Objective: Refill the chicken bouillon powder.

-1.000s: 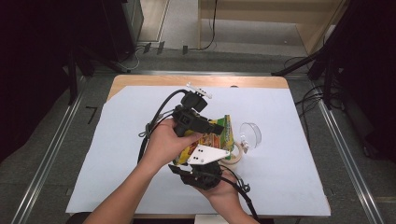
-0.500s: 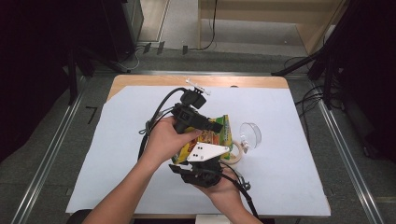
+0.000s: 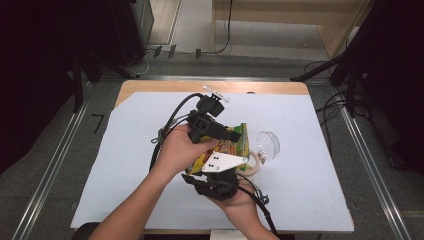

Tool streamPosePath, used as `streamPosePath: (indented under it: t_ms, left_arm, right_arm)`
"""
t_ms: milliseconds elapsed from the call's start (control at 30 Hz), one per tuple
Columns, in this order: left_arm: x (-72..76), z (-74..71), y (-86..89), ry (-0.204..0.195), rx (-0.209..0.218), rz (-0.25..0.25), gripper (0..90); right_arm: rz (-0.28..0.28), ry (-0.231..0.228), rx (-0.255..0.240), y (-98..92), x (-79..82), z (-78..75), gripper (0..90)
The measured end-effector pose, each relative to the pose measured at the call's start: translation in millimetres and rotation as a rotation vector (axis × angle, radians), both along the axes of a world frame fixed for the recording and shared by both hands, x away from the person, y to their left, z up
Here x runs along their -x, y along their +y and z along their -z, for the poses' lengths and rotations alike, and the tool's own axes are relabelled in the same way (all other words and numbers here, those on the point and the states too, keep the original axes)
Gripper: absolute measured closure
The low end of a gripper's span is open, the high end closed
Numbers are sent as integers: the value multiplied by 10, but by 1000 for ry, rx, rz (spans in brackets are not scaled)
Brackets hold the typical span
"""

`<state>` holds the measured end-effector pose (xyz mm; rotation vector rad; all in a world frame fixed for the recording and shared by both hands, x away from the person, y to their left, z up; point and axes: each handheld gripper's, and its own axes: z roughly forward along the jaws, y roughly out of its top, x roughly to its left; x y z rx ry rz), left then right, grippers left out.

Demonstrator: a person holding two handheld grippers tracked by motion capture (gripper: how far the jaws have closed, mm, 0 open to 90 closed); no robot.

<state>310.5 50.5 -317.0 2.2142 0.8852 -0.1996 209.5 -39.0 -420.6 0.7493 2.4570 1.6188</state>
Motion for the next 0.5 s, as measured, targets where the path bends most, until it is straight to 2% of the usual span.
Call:
streamPosePath:
  t_ms: [500]
  left_arm:
    - [-1,3,-2,1,3,3,748]
  right_arm:
    - [-5,-4,-2,-9,4,5,744]
